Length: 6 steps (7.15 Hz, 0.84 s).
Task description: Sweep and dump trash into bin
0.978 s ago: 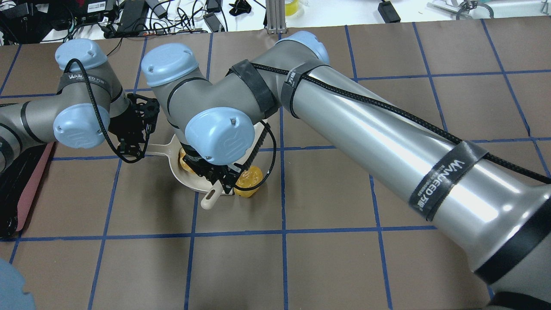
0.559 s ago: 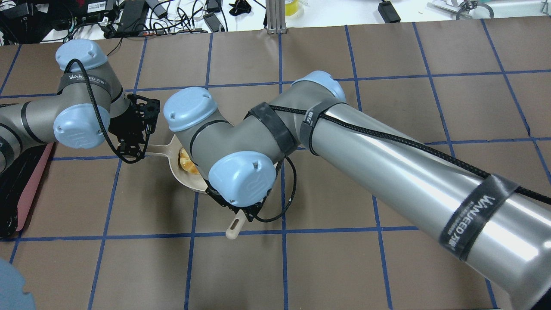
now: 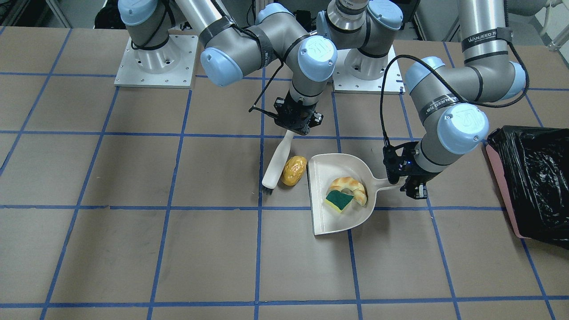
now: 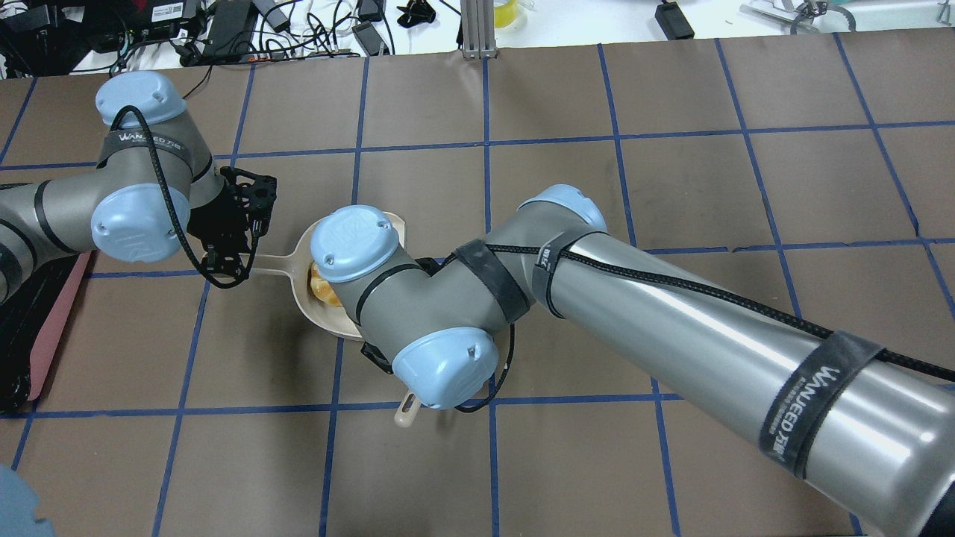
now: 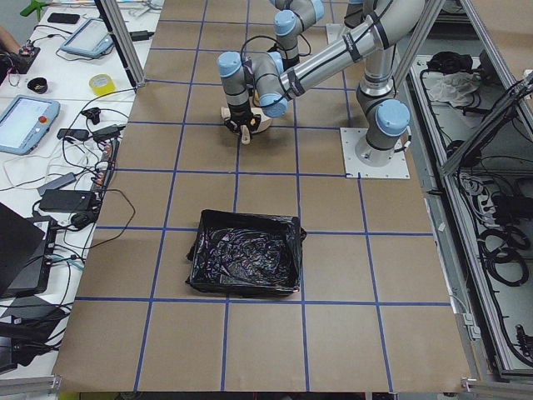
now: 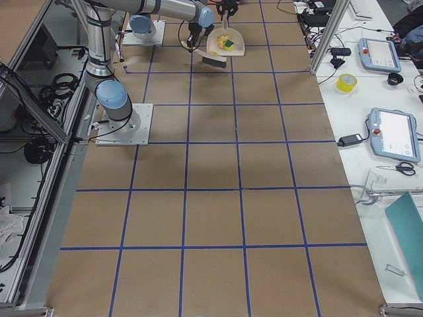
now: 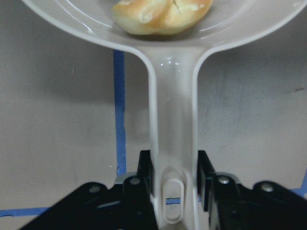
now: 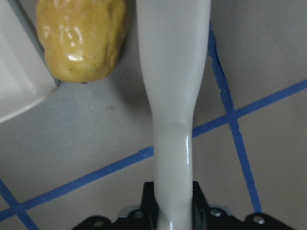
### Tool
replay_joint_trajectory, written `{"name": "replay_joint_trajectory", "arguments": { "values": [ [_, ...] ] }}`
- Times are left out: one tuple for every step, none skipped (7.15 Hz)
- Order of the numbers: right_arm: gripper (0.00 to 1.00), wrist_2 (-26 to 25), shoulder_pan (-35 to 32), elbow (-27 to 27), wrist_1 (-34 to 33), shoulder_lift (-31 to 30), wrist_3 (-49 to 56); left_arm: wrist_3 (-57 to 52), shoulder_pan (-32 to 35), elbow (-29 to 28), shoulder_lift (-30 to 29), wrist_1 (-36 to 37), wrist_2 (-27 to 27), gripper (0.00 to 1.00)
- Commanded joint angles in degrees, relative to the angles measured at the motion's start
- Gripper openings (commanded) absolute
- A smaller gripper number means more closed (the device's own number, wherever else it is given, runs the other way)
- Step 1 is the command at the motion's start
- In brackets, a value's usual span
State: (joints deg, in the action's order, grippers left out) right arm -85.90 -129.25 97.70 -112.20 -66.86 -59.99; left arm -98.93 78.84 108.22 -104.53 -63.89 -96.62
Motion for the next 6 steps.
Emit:
{"name": "replay_joint_trajectory", "arguments": {
  "values": [
    [0.0, 2.91, -0.04, -5.11, -7.4, 5.83, 1.63, 0.05, 0.0, 0.24, 0.29, -0.01, 0.02, 0.02],
    [0.0, 4.67, -0.21, -10.8, -6.63, 7.51, 1.37, 0.05, 0.0, 0.24, 0.29, 0.08, 0.02, 0.02],
    [0.0, 7.3, -0.47, -15.13, -4.36, 8.05, 0.5, 0.05, 0.0, 0.24, 0.29, -0.01, 0.11, 0.02],
    [0.0, 8.29, -0.56, -16.47, -3.56, 8.15, 0.05, 0.14, 0.0, 0.24, 0.29, -0.01, 0.11, 0.02],
    [0.0, 7.95, -0.74, -16.4, -2.25, 8.15, -0.04, 0.14, 0.0, 0.24, 0.29, -0.01, 0.11, 0.02],
    [0.0, 7.34, -0.74, -16.4, -0.23, 7.89, -0.04, -0.03, 0.0, 0.15, 0.38, 0.08, 0.11, 0.02]
  ]
}}
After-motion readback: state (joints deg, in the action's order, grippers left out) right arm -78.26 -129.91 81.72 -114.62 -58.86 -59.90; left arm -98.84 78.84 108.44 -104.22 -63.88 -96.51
